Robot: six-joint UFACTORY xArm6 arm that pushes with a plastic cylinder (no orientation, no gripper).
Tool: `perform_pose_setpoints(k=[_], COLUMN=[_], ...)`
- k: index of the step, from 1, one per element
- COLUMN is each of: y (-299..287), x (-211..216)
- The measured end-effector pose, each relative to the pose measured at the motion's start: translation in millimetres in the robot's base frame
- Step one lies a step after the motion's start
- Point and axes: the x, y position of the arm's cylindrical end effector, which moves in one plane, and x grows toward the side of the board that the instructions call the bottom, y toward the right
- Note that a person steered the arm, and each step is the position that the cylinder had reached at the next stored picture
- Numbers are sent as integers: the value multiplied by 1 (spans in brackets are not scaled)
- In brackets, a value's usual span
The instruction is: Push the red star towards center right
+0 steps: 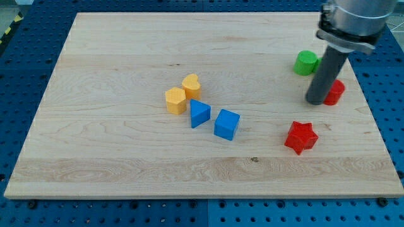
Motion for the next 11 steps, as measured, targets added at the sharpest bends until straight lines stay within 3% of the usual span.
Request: perform_pose_setpoints(k=[2, 4, 5, 7, 8, 9, 10, 11], y=[16, 15, 2, 72, 71, 51, -5, -54], x=[10, -16, -1, 29, 59, 103, 136, 140])
